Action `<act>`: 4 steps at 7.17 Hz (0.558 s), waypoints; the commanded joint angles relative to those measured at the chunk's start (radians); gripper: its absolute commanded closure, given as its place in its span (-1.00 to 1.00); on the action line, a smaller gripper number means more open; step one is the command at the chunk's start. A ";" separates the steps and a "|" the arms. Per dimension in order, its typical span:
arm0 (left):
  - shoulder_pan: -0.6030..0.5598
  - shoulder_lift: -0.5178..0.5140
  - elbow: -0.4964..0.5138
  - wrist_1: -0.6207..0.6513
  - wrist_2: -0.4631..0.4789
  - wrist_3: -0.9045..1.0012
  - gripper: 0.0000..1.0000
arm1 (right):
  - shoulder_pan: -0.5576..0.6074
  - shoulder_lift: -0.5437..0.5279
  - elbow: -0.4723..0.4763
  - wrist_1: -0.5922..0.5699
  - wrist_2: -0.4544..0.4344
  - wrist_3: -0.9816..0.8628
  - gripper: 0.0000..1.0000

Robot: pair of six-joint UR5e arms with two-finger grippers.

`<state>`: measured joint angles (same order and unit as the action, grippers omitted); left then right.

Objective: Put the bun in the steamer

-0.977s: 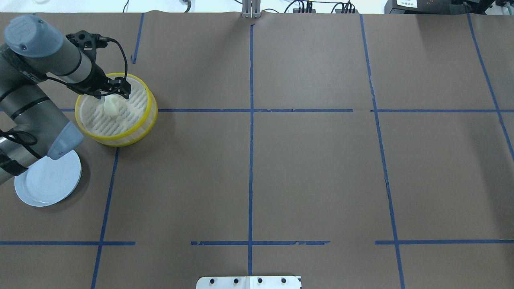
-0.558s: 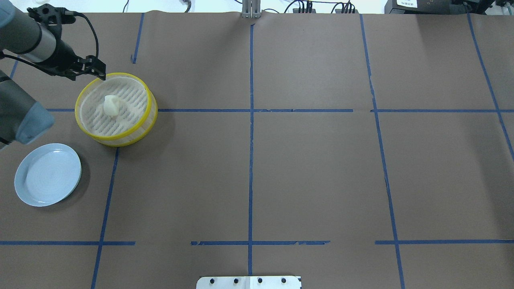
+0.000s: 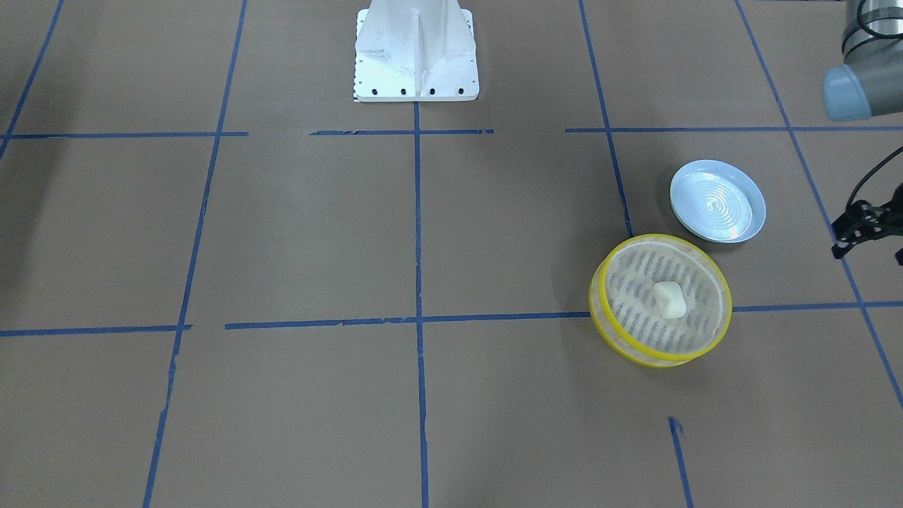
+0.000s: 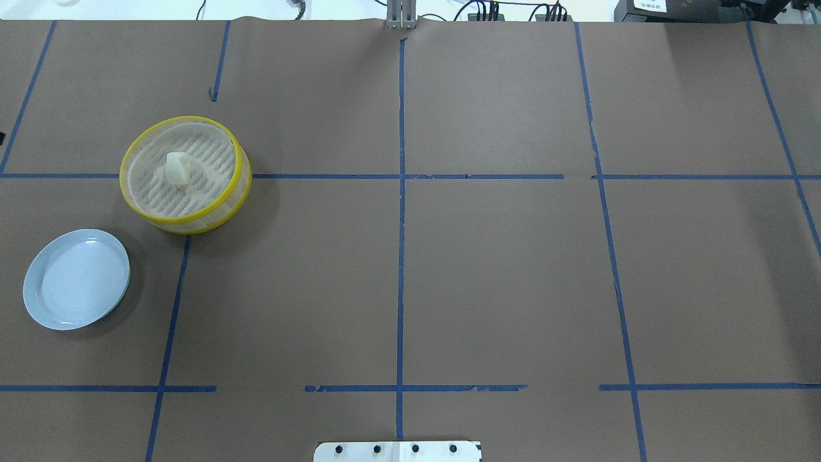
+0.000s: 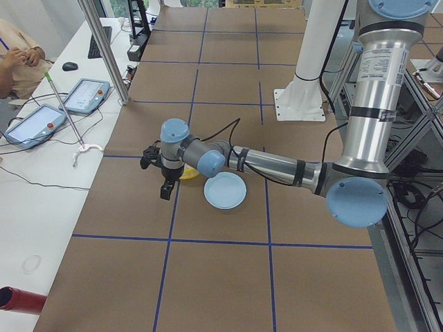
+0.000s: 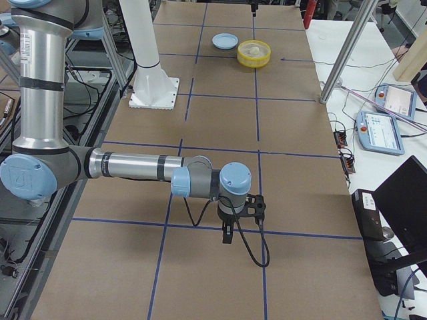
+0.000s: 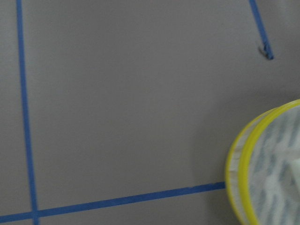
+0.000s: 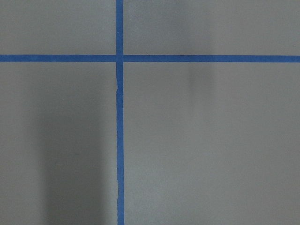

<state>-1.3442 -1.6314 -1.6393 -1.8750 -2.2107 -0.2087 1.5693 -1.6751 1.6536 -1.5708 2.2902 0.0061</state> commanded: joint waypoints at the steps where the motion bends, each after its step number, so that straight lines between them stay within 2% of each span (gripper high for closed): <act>1: -0.166 0.119 0.010 0.008 -0.104 0.245 -0.90 | 0.000 0.000 0.000 0.000 0.000 0.000 -1.00; 2: -0.225 0.145 -0.005 0.038 -0.107 0.288 -0.90 | 0.000 0.000 0.000 0.000 0.000 0.000 -1.00; 3: -0.237 0.147 -0.051 0.147 -0.107 0.307 -0.91 | 0.000 0.000 0.000 0.000 0.000 0.000 -1.00; 4: -0.237 0.147 -0.082 0.180 -0.110 0.305 -0.99 | 0.000 0.000 0.000 0.000 0.000 0.000 -1.00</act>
<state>-1.5665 -1.4911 -1.6817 -1.7587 -2.3158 0.0811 1.5693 -1.6751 1.6537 -1.5708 2.2902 0.0061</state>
